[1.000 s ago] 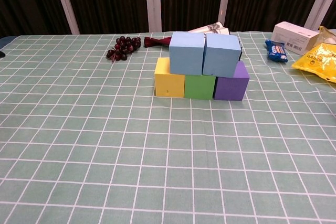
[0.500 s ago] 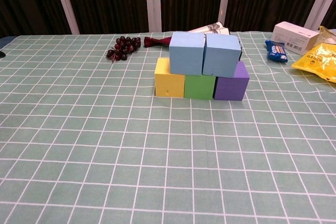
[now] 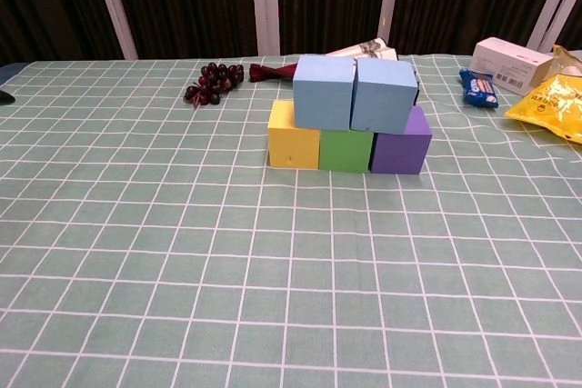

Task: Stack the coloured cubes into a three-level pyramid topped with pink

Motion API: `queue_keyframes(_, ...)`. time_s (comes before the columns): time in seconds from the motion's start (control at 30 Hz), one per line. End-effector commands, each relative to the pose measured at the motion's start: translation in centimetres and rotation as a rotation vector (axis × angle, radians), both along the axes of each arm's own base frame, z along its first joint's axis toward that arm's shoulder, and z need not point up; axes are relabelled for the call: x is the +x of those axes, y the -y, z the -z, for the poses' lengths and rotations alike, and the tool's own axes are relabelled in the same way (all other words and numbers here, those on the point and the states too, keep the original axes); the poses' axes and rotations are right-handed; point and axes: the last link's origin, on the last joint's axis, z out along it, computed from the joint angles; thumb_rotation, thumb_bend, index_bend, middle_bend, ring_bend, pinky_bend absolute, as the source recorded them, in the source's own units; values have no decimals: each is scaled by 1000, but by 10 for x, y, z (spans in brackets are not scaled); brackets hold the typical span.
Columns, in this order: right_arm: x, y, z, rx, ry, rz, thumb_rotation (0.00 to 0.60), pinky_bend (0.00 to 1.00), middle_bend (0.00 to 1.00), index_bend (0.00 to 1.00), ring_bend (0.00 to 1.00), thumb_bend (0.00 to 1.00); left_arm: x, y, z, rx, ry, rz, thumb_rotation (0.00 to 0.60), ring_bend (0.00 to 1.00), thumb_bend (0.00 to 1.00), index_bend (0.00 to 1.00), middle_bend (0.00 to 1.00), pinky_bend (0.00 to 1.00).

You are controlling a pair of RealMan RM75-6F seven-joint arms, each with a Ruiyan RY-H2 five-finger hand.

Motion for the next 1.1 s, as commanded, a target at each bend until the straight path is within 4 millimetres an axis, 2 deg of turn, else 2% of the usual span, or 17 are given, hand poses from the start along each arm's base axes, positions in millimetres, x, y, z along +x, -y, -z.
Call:
queue_keyframes(0.03,0,0,-1,12,-5,4,600,0,276,0,55,236,0,0,0,-3,5,-1,600,0,123,0,100,0)
queue_keyframes(0.37,-5,0,-1,25,-6,16,600,0,328,0,106,235,1,0,-1,-6,16,-3,600,0,123,0,100,0)
queue_keyframes(0.57,-5,0,-2,24,-4,3,600,0,435,6,218,236,1,0,-1,-10,18,-2,600,0,122,0,100,0)
queue_keyframes(0.7,-1,1,-2,16,16,-32,600,0,466,22,243,235,1,0,-2,-7,20,-3,600,0,123,0,100,0)
queue_keyframes(0.93,25,7,-13,-16,75,-117,600,0,466,22,242,236,1,-1,-3,-5,18,-3,600,0,123,0,100,0)
queue_keyframes(1.1,66,21,-36,-30,109,-205,600,0,466,22,243,236,0,-1,-4,-3,13,-5,600,0,123,0,100,0)
